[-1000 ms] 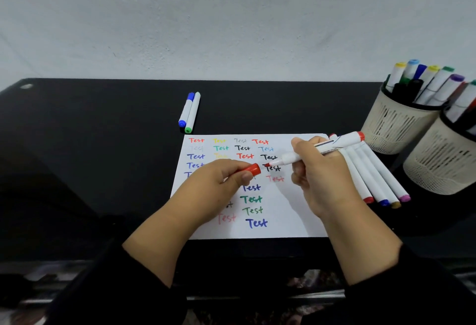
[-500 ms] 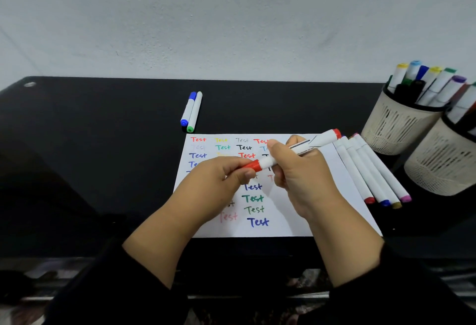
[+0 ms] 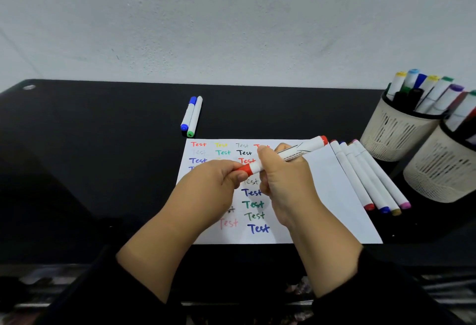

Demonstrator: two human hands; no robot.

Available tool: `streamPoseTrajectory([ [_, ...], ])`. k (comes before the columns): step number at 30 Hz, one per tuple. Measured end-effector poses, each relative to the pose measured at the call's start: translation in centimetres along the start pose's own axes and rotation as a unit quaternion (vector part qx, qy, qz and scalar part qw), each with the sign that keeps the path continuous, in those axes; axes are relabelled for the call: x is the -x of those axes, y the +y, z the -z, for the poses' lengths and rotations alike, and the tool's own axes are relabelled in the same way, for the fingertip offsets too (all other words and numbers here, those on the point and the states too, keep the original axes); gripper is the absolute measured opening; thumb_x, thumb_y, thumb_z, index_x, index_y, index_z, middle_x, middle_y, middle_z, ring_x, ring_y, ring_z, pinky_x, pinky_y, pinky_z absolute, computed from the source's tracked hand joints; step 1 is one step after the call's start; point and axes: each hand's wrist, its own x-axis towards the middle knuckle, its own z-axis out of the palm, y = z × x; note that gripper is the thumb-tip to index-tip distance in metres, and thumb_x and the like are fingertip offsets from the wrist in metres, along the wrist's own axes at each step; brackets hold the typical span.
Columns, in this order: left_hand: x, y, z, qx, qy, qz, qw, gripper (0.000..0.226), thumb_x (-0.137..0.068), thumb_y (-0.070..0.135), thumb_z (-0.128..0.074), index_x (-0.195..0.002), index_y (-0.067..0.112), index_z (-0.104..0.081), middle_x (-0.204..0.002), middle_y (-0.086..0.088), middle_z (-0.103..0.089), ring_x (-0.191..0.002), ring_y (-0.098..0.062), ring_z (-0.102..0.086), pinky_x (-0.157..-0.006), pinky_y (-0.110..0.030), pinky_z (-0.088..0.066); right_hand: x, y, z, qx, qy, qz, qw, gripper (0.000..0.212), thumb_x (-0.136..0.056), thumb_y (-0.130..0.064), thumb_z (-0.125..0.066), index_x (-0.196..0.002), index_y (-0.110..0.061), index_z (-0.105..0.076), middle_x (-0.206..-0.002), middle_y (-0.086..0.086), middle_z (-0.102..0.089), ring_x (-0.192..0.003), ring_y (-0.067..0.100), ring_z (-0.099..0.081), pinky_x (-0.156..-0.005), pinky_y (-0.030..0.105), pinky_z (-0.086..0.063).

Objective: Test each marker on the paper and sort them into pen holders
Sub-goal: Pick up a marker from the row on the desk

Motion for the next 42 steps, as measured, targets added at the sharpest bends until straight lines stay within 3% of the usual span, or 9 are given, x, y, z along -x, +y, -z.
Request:
streamPoseTrajectory([
  [4, 0.2, 0.1, 0.2, 0.03, -0.007, 0.011, 0.999, 0.018, -0.098, 0.036, -0.041, -0.093, 0.033, -0.058, -0.08, 0.009, -0.058, -0.067, -0.005, -0.048, -0.06, -0.018, -0.038, -0.2, -0.4, 0.4, 0.026, -0.01, 0.01, 1.0, 0.03, -0.091, -0.025, -0.06, -0.064, -0.017, -0.049, -0.047, -0.005, -0.044, -0.04, 0.005, -0.033, -0.044, 0.021, -0.031],
  [11, 0.3, -1.8, 0.9, -0.044, 0.028, -0.01, 0.999, 0.024, -0.097, 0.037, -0.042, -0.104, 0.025, -0.062, -0.076, 0.008, -0.056, -0.065, -0.009, -0.051, -0.061, -0.025, -0.044, -1.2, -0.8, 2.5, -0.032, 0.002, 0.038, 0.999, 0.024, -0.087, -0.03, -0.065, -0.074, -0.016, -0.051, -0.052, -0.006, -0.041, -0.046, 0.007, -0.032, -0.048, 0.022, -0.03],
  [15, 0.4, -3.1, 1.7, -0.058, 0.05, -0.026, 0.997, 0.024, -0.095, 0.035, -0.047, -0.116, 0.032, -0.059, -0.086, 0.021, -0.046, -0.076, 0.002, -0.047, -0.066, -0.009, -0.036, -1.6, -0.7, 4.2, 0.156, -0.033, 0.101, 0.982, 0.01, -0.084, -0.028, -0.069, -0.085, -0.02, -0.063, -0.071, 0.0, -0.054, -0.06, 0.006, -0.047, -0.056, 0.021, -0.041],
  [20, 0.4, -3.8, 1.8, -0.055, 0.062, -0.04, 0.996, 0.023, -0.093, 0.032, -0.051, -0.115, 0.032, -0.06, -0.091, 0.024, -0.045, -0.085, 0.003, -0.046, -0.067, -0.005, -0.031, -2.2, -0.7, 5.2, 0.404, -0.104, 0.266, 0.869, 0.005, -0.081, -0.027, -0.072, -0.083, -0.03, -0.069, -0.082, -0.016, -0.057, -0.08, -0.001, -0.049, -0.069, 0.007, -0.037],
  [23, 0.2, -3.8, 1.4, -0.052, 0.069, -0.066, 0.994, 0.023, -0.093, 0.033, -0.052, -0.114, 0.032, -0.061, -0.094, 0.024, -0.049, -0.087, 0.003, -0.048, -0.069, -0.006, -0.033, -2.4, -0.3, 5.4, 0.498, -0.103, 0.36, 0.782, 0.023, -0.08, -0.032, -0.072, -0.103, -0.025, -0.073, -0.086, -0.025, -0.055, -0.092, 0.013, -0.038, -0.076, 0.019, -0.029],
  [27, 0.0, -3.1, 0.6, -0.035, 0.088, -0.099, 0.991, 0.027, -0.091, 0.034, -0.055, -0.118, 0.033, -0.059, -0.09, 0.028, -0.045, -0.087, 0.007, -0.042, -0.069, -0.001, -0.031, -2.0, -0.3, 5.5, 0.533, -0.069, 0.475, 0.696, 0.024, -0.075, -0.025, -0.071, -0.098, -0.018, -0.075, -0.083, -0.008, -0.068, -0.08, 0.019, -0.04, -0.066, 0.032, -0.036],
  [31, -0.1, -1.7, -0.7, 0.041, 0.088, -0.078, 0.992, 0.04, -0.091, 0.038, -0.055, -0.13, 0.034, -0.049, -0.109, 0.025, -0.048, -0.101, 0.007, -0.038, -0.081, -0.011, -0.028, -1.7, -1.2, 7.4, 0.548, 0.045, 0.465, 0.694, 0.02, -0.073, -0.007, -0.077, -0.093, -0.012, -0.072, -0.081, -0.003, -0.07, -0.077, 0.029, -0.05, -0.065, 0.041, -0.047],
  [35, -0.6, -0.5, -3.3, 0.046, 0.016, -0.072, 0.996, 0.048, -0.092, 0.039, -0.052, -0.138, 0.029, -0.041, -0.142, 0.012, -0.039, -0.128, -0.004, -0.034, -0.099, -0.017, -0.024, -0.6, -3.3, 9.7, 0.565, 0.105, 0.356, 0.737, 0.015, -0.095, -0.014, -0.054, -0.108, -0.016, -0.061, -0.078, -0.017, -0.047, -0.093, 0.025, -0.046, -0.072, 0.033, -0.035],
  [42, -2.6, 3.1, -6.4, -0.009, -0.062, -0.142, 0.988, 0.057, -0.09, 0.045, -0.053, -0.142, 0.027, -0.037, -0.148, 0.01, -0.033, -0.131, -0.007, -0.036, -0.11, -0.027, -0.028, 1.3, -7.1, 14.0, 0.497, 0.15, 0.273, 0.81, 0.011, -0.099, -0.019, -0.043, -0.108, -0.018, -0.048, -0.107, 0.001, -0.056, -0.098, 0.023, -0.054, -0.081, 0.039, -0.047],
])
